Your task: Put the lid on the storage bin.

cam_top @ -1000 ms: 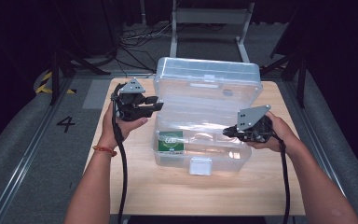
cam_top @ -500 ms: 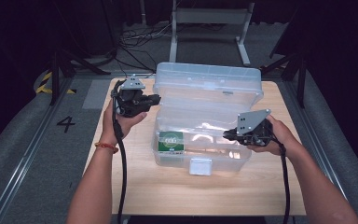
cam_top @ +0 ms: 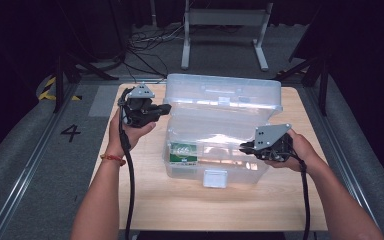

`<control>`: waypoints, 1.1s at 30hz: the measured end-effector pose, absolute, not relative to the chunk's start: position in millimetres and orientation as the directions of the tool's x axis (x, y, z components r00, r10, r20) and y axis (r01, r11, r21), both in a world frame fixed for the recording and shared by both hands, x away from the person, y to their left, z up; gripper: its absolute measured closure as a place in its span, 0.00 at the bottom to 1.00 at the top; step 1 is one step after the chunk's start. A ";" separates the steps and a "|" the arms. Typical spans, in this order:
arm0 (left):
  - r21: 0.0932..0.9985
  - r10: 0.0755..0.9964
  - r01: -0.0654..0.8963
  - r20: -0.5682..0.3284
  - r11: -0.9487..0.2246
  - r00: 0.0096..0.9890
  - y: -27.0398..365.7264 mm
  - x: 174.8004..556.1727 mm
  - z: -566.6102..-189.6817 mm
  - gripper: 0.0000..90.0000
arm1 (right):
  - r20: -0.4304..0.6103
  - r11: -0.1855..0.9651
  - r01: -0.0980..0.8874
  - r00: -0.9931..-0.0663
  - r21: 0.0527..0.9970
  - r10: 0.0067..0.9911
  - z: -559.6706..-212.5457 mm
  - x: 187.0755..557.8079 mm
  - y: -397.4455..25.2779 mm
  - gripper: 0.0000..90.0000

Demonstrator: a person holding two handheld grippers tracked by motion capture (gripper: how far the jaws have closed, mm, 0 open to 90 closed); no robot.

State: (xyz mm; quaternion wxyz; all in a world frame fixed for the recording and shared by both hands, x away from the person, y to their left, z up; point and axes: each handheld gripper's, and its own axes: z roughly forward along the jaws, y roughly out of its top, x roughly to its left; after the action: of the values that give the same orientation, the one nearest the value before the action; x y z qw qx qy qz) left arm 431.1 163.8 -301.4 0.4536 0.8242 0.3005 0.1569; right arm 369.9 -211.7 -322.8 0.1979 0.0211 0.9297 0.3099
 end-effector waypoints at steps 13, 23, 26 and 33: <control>0.849 0.620 0.331 -0.006 -0.411 0.785 166.1 423.2 -308.0 0.99 | -0.311 0.755 -0.024 -0.920 0.655 0.241 -332.7 363.9 -236.5 0.89; 0.842 0.603 0.325 0.000 -0.430 0.798 165.4 416.3 -317.7 0.99 | -0.290 0.714 0.024 -0.904 0.700 0.315 -343.2 355.7 -258.7 0.82; 0.839 0.601 0.324 0.004 -0.437 0.799 164.6 415.4 -319.5 0.99 | -0.286 0.702 0.030 -0.900 0.711 0.328 -344.4 353.1 -262.3 0.81; 0.825 0.591 0.321 0.020 -0.466 0.806 163.9 411.6 -322.6 0.99 | -0.308 0.673 0.031 -0.873 0.739 0.378 -344.8 342.1 -271.2 0.73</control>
State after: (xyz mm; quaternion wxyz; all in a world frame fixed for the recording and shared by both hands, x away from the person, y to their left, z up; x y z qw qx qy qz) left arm 411.6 163.9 -322.6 0.4405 0.8422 0.2706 0.1534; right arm 342.1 -271.2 -344.8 0.2238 0.1154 0.8868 0.3876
